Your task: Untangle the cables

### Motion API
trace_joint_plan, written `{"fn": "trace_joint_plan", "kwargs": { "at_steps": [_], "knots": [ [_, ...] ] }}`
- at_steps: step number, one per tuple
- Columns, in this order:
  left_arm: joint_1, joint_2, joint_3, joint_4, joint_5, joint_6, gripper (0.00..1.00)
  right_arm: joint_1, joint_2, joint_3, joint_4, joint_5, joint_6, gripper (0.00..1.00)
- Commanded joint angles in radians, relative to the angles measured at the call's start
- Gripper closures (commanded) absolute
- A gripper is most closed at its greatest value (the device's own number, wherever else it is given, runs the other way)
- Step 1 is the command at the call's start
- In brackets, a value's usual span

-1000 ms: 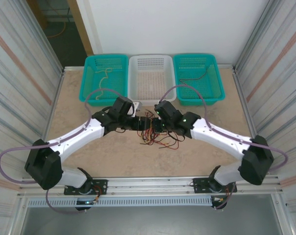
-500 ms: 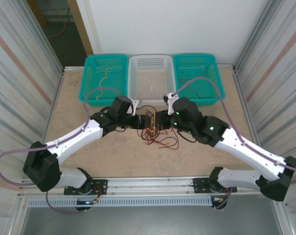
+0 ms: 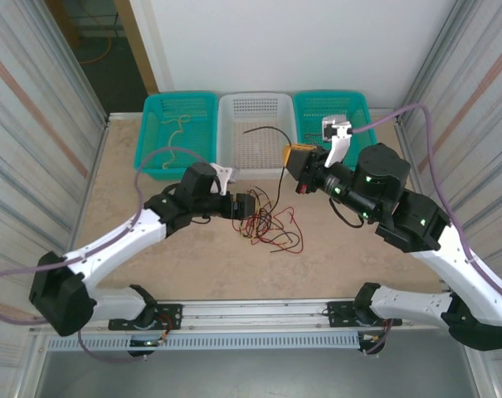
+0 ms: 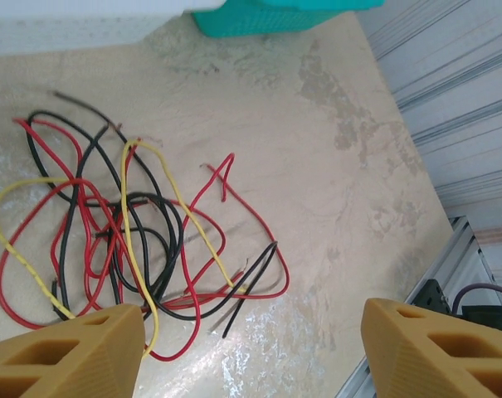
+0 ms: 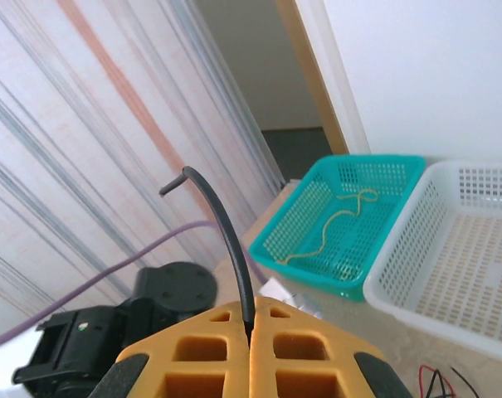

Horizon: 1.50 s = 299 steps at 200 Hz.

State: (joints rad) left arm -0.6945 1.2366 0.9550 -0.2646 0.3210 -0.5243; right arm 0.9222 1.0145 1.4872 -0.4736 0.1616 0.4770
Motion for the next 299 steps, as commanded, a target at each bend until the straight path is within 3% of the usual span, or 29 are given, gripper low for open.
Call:
{"fn": "trace_joint_plan", "kwargs": {
  "at_steps": [1, 32, 62, 90, 124, 148, 184, 235, 299],
  "knots": [
    [0.032, -0.121, 0.025, -0.035, -0.023, 0.060, 0.27, -0.034, 0.006, 0.047, 0.022, -0.008, -0.033, 1.00],
    [0.128, -0.279, 0.027, -0.009, 0.022, 0.090, 0.16, -0.070, 0.007, 0.055, 0.039, -0.046, -0.016, 1.00],
    [0.115, -0.360, 0.036, 0.111, 0.114, 0.132, 0.09, -0.108, 0.016, 0.057, 0.045, -0.086, 0.011, 1.00],
    [0.020, -0.304, 0.113, 0.101, 0.151, 0.234, 0.07, -0.146, 0.027, 0.057, 0.054, -0.133, 0.045, 1.00],
    [-0.189, -0.161, 0.259, -0.041, -0.003, 0.486, 0.07, -0.206, 0.035, 0.058, 0.056, -0.207, 0.101, 1.00],
    [-0.224, -0.083, 0.310, -0.073, -0.025, 0.538, 0.12, -0.233, 0.029, 0.055, 0.068, -0.247, 0.129, 1.00],
    [-0.223, -0.024, 0.320, -0.072, -0.049, 0.551, 0.24, -0.260, 0.014, 0.041, 0.084, -0.280, 0.161, 0.99],
    [-0.224, -0.002, 0.312, -0.032, -0.037, 0.543, 0.73, -0.292, 0.010, 0.023, 0.096, -0.302, 0.189, 0.99],
    [-0.223, -0.051, 0.267, 0.010, -0.076, 0.516, 0.99, -0.331, 0.008, -0.010, 0.106, -0.325, 0.211, 0.98]
  ]
}}
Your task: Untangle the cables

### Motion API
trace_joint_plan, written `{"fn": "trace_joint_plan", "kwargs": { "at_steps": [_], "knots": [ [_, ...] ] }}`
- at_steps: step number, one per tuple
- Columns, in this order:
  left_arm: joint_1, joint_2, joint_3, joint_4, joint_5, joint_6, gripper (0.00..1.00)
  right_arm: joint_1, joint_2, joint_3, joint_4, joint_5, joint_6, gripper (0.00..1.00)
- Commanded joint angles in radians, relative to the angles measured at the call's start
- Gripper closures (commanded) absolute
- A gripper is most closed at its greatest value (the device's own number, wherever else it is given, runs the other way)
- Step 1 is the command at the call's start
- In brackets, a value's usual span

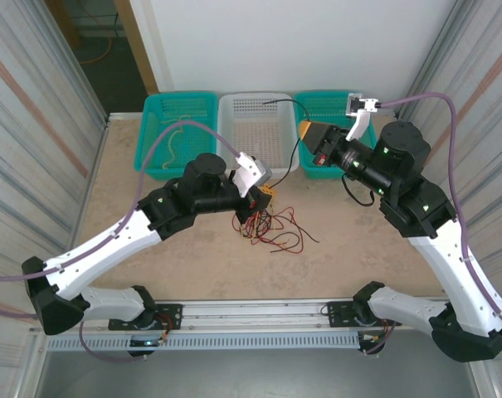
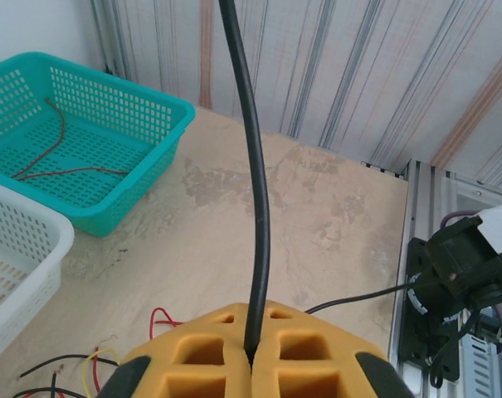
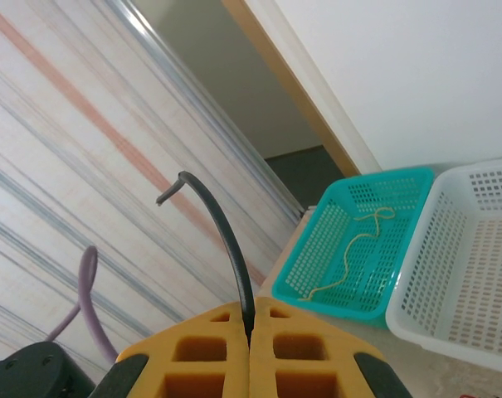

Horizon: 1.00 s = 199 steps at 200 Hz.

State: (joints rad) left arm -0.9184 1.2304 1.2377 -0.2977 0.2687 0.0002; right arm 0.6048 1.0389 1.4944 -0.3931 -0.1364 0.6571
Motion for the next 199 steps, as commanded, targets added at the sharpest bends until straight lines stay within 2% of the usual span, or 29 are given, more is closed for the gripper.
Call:
{"fn": "trace_joint_plan", "kwargs": {
  "at_steps": [1, 17, 44, 65, 86, 120, 199],
  "knots": [
    [0.002, -0.045, -0.016, 0.044, -0.025, -0.009, 0.99, -0.015, -0.017, -0.019, 0.025, -0.027, 0.031, 0.97],
    [0.003, -0.051, -0.021, 0.054, -0.036, -0.021, 1.00, -0.020, -0.030, -0.046, 0.024, -0.008, 0.030, 0.88],
    [0.032, -0.052, 0.010, 0.027, -0.079, -0.042, 1.00, -0.044, -0.045, -0.090, -0.035, 0.062, 0.032, 0.60],
    [0.123, -0.045, 0.027, 0.038, -0.044, -0.108, 1.00, -0.064, -0.087, -0.120, -0.107, 0.107, 0.030, 0.51],
    [0.225, -0.003, 0.075, 0.025, 0.008, -0.174, 1.00, -0.072, -0.124, -0.172, -0.167, 0.161, 0.022, 0.48],
    [0.323, 0.113, 0.208, -0.023, 0.017, -0.207, 1.00, -0.074, -0.174, -0.276, -0.259, 0.225, 0.035, 0.47],
    [0.459, 0.415, 0.552, -0.057, 0.093, -0.255, 1.00, -0.073, -0.272, -0.469, -0.321, 0.224, 0.130, 0.48]
  ]
}}
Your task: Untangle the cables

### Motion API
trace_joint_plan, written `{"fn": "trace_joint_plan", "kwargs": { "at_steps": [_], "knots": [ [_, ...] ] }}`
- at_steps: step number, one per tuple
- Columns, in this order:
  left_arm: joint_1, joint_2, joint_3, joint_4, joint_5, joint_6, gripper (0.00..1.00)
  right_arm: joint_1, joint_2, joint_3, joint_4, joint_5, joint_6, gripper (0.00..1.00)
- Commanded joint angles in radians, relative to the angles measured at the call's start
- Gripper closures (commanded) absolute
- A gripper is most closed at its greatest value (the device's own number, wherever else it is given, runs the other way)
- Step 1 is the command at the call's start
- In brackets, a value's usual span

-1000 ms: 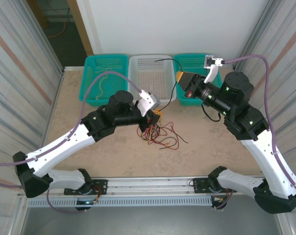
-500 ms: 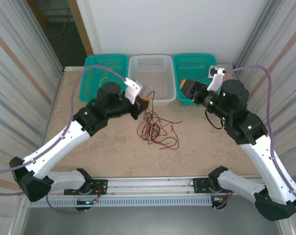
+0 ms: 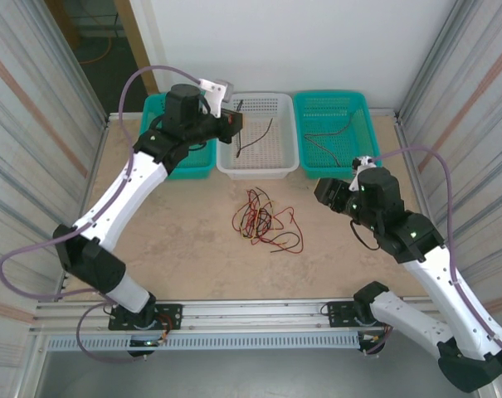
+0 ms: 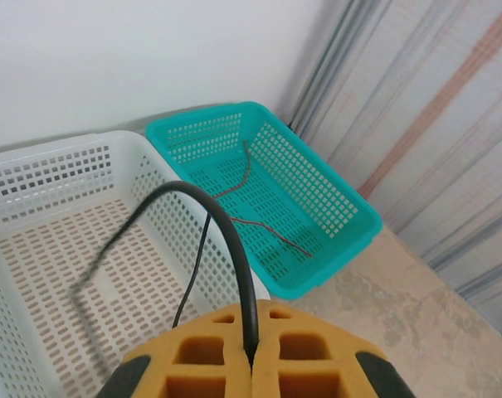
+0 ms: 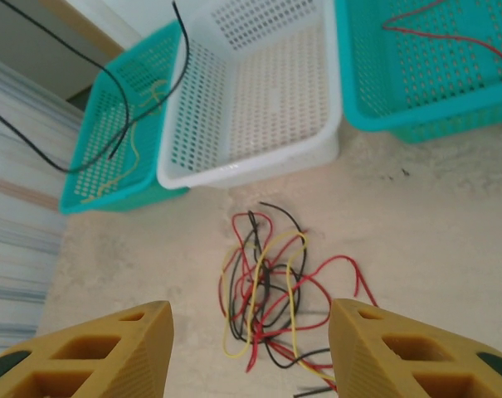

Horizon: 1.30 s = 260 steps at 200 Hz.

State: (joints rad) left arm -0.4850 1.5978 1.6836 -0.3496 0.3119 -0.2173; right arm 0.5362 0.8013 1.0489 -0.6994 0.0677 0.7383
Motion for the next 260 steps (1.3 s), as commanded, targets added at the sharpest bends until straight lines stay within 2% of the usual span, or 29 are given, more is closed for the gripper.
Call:
{"fn": "trace_joint_plan", "kwargs": {
  "at_steps": [1, 37, 59, 67, 83, 91, 118, 136, 153, 176, 198, 224, 260],
  "knots": [
    [0.027, 0.052, 0.110, -0.005, 0.051, -0.038, 1.00, -0.005, -0.034, -0.025, -0.014, 0.019, 0.050, 0.48],
    [0.050, 0.182, 0.225, 0.021, 0.063, -0.090, 1.00, 0.002, -0.021, -0.041, 0.003, 0.002, 0.065, 0.49],
    [0.065, 0.296, 0.323, -0.008, 0.084, -0.137, 0.93, 0.014, -0.009, -0.038, 0.003, 0.004, 0.063, 0.50],
    [0.070, 0.335, 0.363, -0.031, 0.082, -0.157, 0.86, 0.019, -0.005, -0.036, 0.001, 0.007, 0.061, 0.50],
    [0.079, 0.402, 0.432, -0.081, 0.054, -0.196, 0.60, 0.023, -0.001, -0.030, -0.009, 0.016, 0.051, 0.50],
    [0.086, 0.436, 0.466, -0.118, 0.041, -0.220, 0.50, 0.024, 0.000, -0.029, -0.010, 0.020, 0.048, 0.50],
    [0.109, 0.491, 0.544, -0.195, 0.047, -0.286, 0.32, 0.028, 0.003, -0.027, -0.012, 0.021, 0.043, 0.50],
    [0.108, 0.488, 0.522, -0.200, 0.040, -0.300, 0.26, 0.031, 0.001, -0.027, -0.017, 0.024, 0.038, 0.50],
    [0.097, 0.438, 0.471, -0.198, -0.008, -0.299, 0.25, 0.033, 0.004, -0.029, -0.025, 0.027, 0.032, 0.50],
    [0.052, 0.326, 0.377, -0.212, -0.164, -0.273, 0.19, 0.041, 0.019, -0.037, -0.031, 0.022, 0.032, 0.50],
    [-0.015, 0.171, 0.210, -0.181, -0.317, -0.245, 0.16, 0.069, 0.048, -0.055, -0.028, 0.018, 0.038, 0.50],
    [-0.034, -0.052, -0.099, -0.029, -0.248, -0.226, 0.24, 0.118, 0.096, -0.080, -0.008, 0.025, 0.050, 0.51],
    [-0.005, -0.324, -0.423, 0.026, -0.200, -0.282, 0.29, 0.170, 0.211, -0.104, 0.061, -0.001, 0.058, 0.56]
  ]
}}
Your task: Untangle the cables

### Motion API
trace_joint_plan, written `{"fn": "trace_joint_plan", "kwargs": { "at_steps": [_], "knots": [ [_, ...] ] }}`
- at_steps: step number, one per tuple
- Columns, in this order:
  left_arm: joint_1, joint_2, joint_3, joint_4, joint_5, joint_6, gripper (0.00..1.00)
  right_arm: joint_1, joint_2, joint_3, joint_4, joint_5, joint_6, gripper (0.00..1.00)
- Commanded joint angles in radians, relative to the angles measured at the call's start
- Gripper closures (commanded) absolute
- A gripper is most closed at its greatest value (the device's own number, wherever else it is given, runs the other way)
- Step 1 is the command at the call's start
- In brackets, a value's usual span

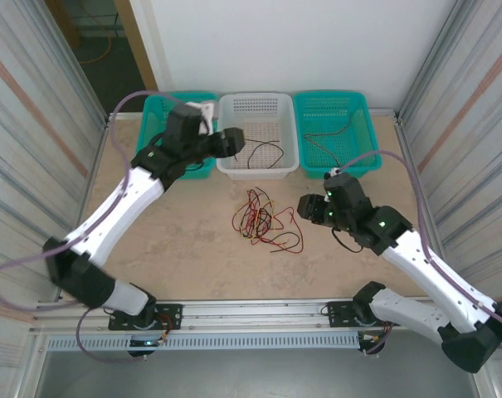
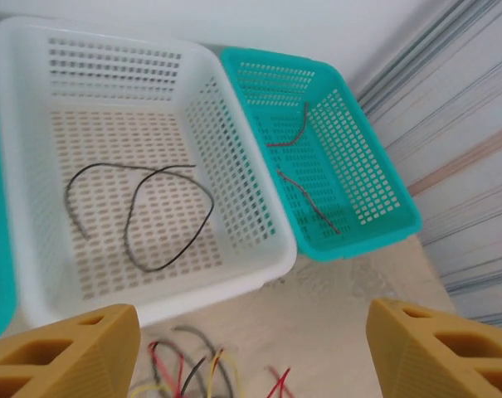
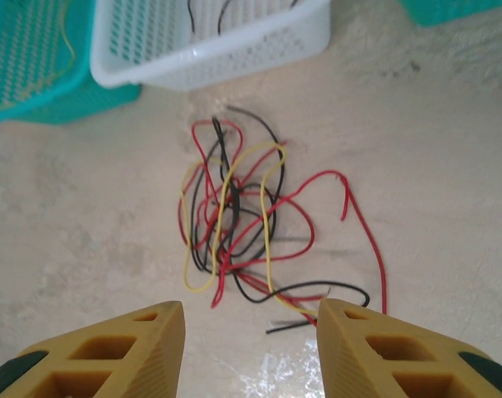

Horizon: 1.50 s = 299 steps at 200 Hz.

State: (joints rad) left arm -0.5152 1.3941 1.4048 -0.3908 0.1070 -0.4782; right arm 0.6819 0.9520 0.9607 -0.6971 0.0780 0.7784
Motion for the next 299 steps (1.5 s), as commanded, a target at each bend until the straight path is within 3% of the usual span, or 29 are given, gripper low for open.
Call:
{"fn": "trace_joint_plan", "kwargs": {
  "at_steps": [1, 44, 72, 109, 128, 164, 211, 236, 264, 299],
  "knots": [
    [0.024, -0.127, -0.151, 0.067, 0.004, -0.021, 0.29, 0.026, 0.065, -0.018, 0.062, -0.013, 0.019, 0.56],
    [-0.024, -0.270, -0.351, 0.021, 0.041, -0.019, 0.34, 0.033, 0.268, -0.044, 0.192, -0.098, 0.018, 0.64],
    [-0.076, -0.321, -0.457, 0.040, 0.025, -0.039, 0.34, 0.025, 0.387, -0.050, 0.266, -0.158, 0.032, 0.67],
    [-0.066, -0.381, -0.531, 0.032, -0.038, -0.102, 0.38, 0.013, 0.487, -0.047, 0.320, -0.208, 0.051, 0.69],
    [-0.022, -0.393, -0.551, 0.050, 0.067, -0.107, 0.42, 0.012, 0.527, -0.048, 0.328, -0.193, 0.046, 0.67],
    [-0.017, -0.415, -0.584, 0.099, 0.129, -0.123, 0.39, 0.004, 0.606, -0.053, 0.357, -0.198, 0.045, 0.69],
    [-0.018, -0.415, -0.573, 0.084, 0.151, -0.100, 0.38, 0.004, 0.671, -0.021, 0.355, -0.180, 0.017, 0.78],
    [-0.019, -0.412, -0.576, 0.088, 0.156, -0.103, 0.38, 0.008, 0.683, -0.004, 0.335, -0.170, 0.001, 0.88],
    [-0.020, -0.399, -0.576, 0.087, 0.162, -0.099, 0.38, 0.024, 0.655, 0.018, 0.284, -0.131, -0.024, 0.97],
    [-0.026, -0.380, -0.564, 0.087, 0.175, -0.084, 0.38, 0.058, 0.559, 0.032, 0.207, -0.059, -0.064, 1.00]
  ]
}}
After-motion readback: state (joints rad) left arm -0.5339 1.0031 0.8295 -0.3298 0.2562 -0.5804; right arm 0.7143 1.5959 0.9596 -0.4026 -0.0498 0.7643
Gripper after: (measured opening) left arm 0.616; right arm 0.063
